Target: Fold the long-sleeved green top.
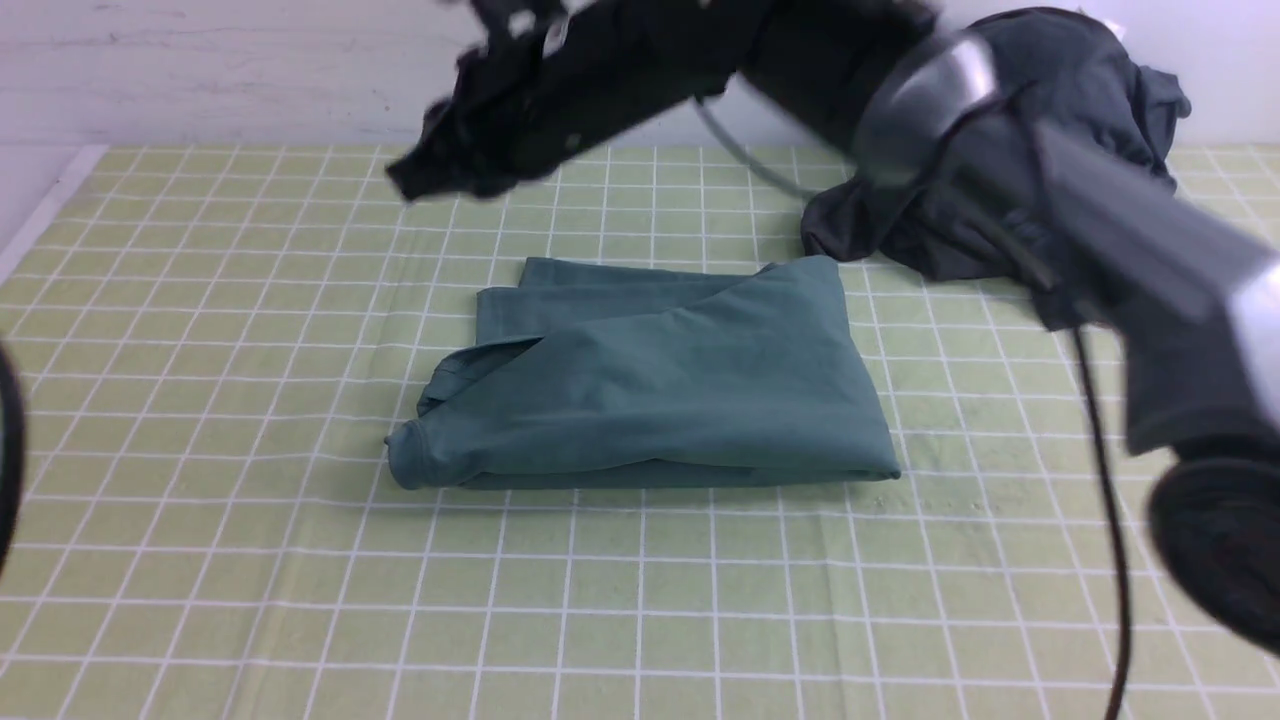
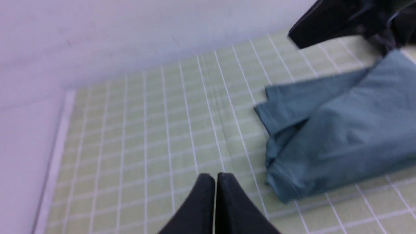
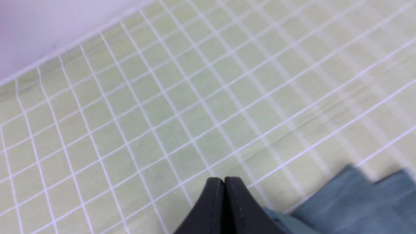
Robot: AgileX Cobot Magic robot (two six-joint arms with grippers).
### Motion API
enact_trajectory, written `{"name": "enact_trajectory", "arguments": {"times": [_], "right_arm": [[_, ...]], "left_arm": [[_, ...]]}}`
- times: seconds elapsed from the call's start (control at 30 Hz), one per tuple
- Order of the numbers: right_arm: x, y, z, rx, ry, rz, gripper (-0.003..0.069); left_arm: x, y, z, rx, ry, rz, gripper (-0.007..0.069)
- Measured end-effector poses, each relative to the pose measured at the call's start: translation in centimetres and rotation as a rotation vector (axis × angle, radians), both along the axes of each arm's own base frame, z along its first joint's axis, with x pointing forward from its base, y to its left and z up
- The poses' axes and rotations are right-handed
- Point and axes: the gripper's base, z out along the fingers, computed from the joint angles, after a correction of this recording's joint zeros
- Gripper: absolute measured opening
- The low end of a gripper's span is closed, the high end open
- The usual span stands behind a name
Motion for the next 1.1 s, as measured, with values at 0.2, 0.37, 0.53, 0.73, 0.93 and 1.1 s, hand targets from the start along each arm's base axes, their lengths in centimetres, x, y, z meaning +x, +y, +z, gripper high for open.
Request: {"name": "enact_trajectory", "arguments": {"times": [0.2,0.37,0.53,0.73,0.93,1.1], "right_arm": [[-3.2,-8.8,8.8,-0.063,-0.165,-0.133,-0.0013],[-6.6,-18.8,11.0,-0.155,-0.294,-0.382,-0.0013],[-11.5,-22.6,9.4,-0.107,-0.453,-0.469,-0.0014],[-19.5,-25.6,3.3,0.051,-0.685,-0.536,-0.0014],[-26.1,-28.3,-3.9,0.302,-0.87,-0.615,-0.0014],[-29.0,-29.4,-9.3,0.371,-0.929,-0.633,-0.0014]], "left_arm": [[-2.2,0.3,-3.2,0.028,-0.197,-0.015,-0.0004],[-3.4,0.1,-6.3,0.059,-0.428,-0.059,-0.0004],[-3.5,0.0,-8.8,0.071,-0.428,-0.072,-0.0004],[-3.1,0.0,-11.0,0.08,-0.364,-0.076,-0.0004],[-3.0,0.0,-12.4,0.086,-0.323,-0.078,-0.0004],[-2.9,0.0,-13.0,0.092,-0.286,-0.074,-0.0004]]}}
